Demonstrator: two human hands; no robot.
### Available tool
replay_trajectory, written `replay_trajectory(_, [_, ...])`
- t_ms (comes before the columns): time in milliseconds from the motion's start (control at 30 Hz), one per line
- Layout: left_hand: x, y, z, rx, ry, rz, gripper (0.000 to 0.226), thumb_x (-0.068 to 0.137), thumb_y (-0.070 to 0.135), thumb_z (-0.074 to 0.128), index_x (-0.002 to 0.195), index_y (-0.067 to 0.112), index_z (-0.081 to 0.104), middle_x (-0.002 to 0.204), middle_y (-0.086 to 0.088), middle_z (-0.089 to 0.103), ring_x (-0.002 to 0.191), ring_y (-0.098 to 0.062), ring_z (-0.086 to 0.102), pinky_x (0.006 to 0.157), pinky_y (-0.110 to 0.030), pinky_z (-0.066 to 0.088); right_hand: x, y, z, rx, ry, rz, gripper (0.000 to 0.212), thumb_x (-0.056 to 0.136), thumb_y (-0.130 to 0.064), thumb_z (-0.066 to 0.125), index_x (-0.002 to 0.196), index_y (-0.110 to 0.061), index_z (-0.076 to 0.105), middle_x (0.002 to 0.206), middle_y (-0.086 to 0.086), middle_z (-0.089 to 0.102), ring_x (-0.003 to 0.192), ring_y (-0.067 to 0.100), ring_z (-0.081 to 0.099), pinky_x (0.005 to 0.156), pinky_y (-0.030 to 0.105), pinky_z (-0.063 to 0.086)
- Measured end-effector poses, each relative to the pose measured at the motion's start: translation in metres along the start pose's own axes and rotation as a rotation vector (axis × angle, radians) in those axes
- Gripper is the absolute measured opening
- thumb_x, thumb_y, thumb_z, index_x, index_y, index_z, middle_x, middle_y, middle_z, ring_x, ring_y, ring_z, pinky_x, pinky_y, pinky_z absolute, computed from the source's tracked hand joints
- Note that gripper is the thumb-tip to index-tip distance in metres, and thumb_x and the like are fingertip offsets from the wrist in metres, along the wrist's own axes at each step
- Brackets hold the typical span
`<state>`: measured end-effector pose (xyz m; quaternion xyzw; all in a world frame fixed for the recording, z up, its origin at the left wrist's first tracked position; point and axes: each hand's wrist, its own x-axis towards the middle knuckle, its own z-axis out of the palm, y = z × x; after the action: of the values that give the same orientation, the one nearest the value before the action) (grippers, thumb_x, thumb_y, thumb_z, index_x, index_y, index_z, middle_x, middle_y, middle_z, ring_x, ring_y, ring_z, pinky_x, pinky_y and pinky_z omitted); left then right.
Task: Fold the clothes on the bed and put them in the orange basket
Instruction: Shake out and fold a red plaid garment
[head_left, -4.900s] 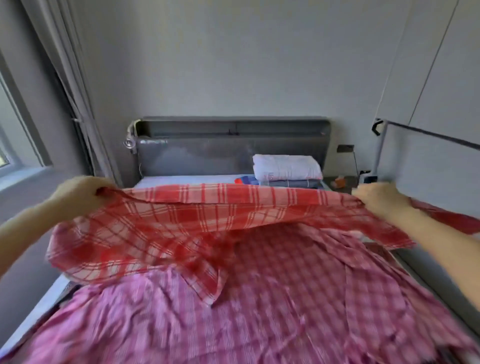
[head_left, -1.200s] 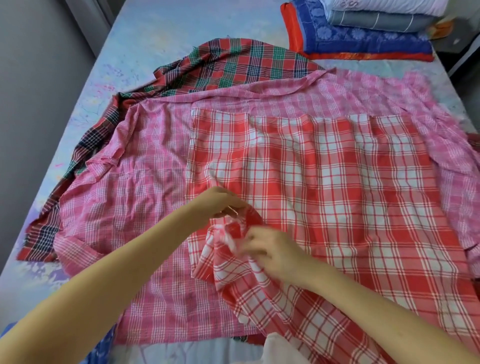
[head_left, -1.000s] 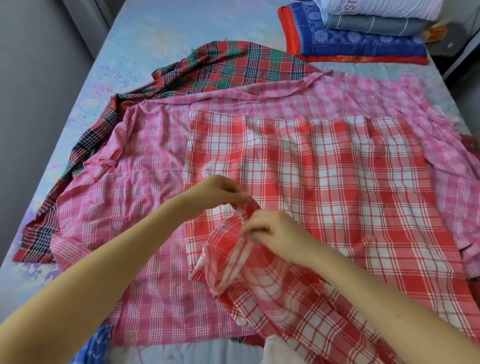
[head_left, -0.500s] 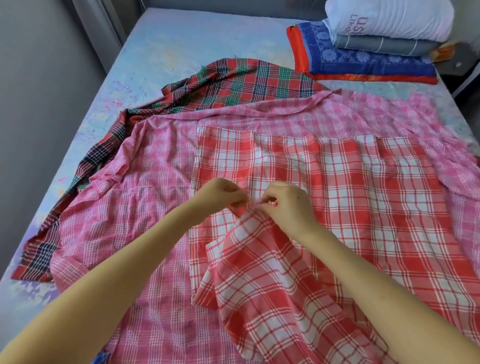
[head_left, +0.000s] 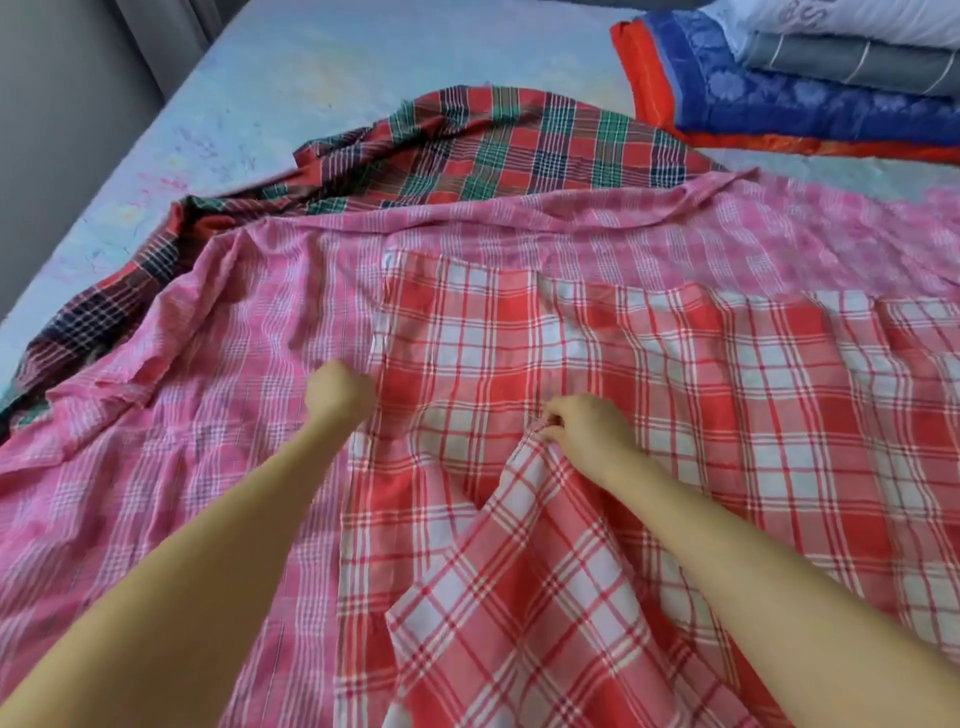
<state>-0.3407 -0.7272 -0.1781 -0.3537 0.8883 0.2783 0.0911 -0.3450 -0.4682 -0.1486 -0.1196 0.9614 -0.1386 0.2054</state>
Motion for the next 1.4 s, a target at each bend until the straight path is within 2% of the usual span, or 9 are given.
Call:
replay_trajectory(267, [0.066,0.017,0.053,-0.140,0.140,0.041,0.024,0.089,0.015,0.054,0.090,-0.007,0.064,0.082,-0.016,0.065,0.092,-0.035,0.062,0.066,-0.034,0.040,0.038,0.035,0.088,-0.302,0.066,0.088,0.027,0.087,-0.003,0.046,0.105,-0.009,0.065,0.105,0.014,0.067,0.101,0.031,0.063,0.079,0.033,0.048])
replay_trajectory(400, [0.022,0.039,0.050,-0.226,0.176,0.473,0.019,0.089,0.012,0.052,0.090,0.005,0.070,0.078,-0.006,0.064,0.076,-0.021,0.058,0.065,-0.027,0.039,0.029,0.042,0.084,-0.157,0.139,0.056,0.020,0.090,-0.013,0.050,0.100,-0.013,0.067,0.097,0.014,0.069,0.094,0.033,0.063,0.076,0.034,0.047])
replay_trajectory(500, [-0.041,0.030,0.036,-0.142,-0.241,0.891,0.018,0.077,0.014,0.060,0.088,0.012,0.074,0.074,0.015,0.060,0.067,0.004,0.054,0.063,-0.013,0.037,0.004,0.050,0.070,0.074,0.218,-0.040,0.011,0.082,-0.018,0.064,0.081,-0.009,0.069,0.081,0.015,0.070,0.081,0.033,0.064,0.068,0.036,0.045])
replay_trajectory(600, [-0.077,0.006,0.022,0.163,-0.647,0.981,0.024,0.074,0.023,0.059,0.094,0.025,0.073,0.073,0.025,0.063,0.071,0.010,0.055,0.067,-0.006,0.040,-0.034,0.055,0.049,0.204,0.172,-0.179,0.013,0.071,-0.022,0.063,0.072,-0.011,0.070,0.070,0.006,0.070,0.070,0.018,0.060,0.065,0.032,0.040])
replay_trajectory(733, [-0.095,0.003,0.019,0.475,-0.606,0.954,0.022,0.078,0.044,0.062,0.095,0.031,0.068,0.085,0.025,0.065,0.076,0.006,0.054,0.065,-0.012,0.032,-0.070,0.064,0.024,0.182,0.104,-0.241,0.007,0.072,-0.019,0.070,0.072,-0.012,0.071,0.071,0.003,0.071,0.070,0.013,0.060,0.063,0.024,0.035])
replay_trajectory(833, [-0.106,0.021,0.033,0.548,-0.647,0.849,0.076,0.048,0.074,0.039,0.101,0.027,0.068,0.096,0.010,0.068,0.088,-0.011,0.059,0.071,-0.020,0.037,-0.081,0.072,0.019,0.172,0.061,-0.227,0.017,0.073,-0.027,0.064,0.078,-0.013,0.073,0.075,0.002,0.072,0.073,0.020,0.065,0.063,0.025,0.037])
replay_trajectory(1000, [-0.124,0.050,0.064,-0.036,-0.820,0.299,0.023,0.075,0.036,0.074,0.061,0.019,0.070,0.060,0.008,0.062,0.060,-0.009,0.055,0.059,-0.017,0.044,-0.091,0.072,0.023,0.201,0.075,-0.237,0.011,0.078,-0.019,0.067,0.082,-0.011,0.073,0.078,0.004,0.072,0.076,0.021,0.065,0.066,0.024,0.039])
replay_trajectory(1200, [-0.117,0.061,0.094,-0.440,-0.641,-0.161,0.072,0.063,0.047,0.081,0.113,0.000,0.061,0.110,-0.015,0.066,0.091,-0.025,0.065,0.082,-0.036,0.055,-0.108,0.067,0.018,0.211,0.004,-0.279,0.016,0.079,-0.021,0.061,0.083,-0.010,0.072,0.079,0.003,0.071,0.076,0.022,0.065,0.070,0.034,0.049])
replay_trajectory(1400, [-0.132,0.093,0.069,-0.471,-0.390,0.059,0.019,0.068,0.010,0.078,0.067,0.016,0.060,0.068,-0.001,0.058,0.065,-0.014,0.053,0.055,-0.024,0.043,-0.141,0.056,-0.009,0.130,-0.039,-0.348,0.030,0.076,-0.024,0.049,0.087,-0.008,0.071,0.085,0.006,0.071,0.085,0.025,0.064,0.077,0.038,0.049])
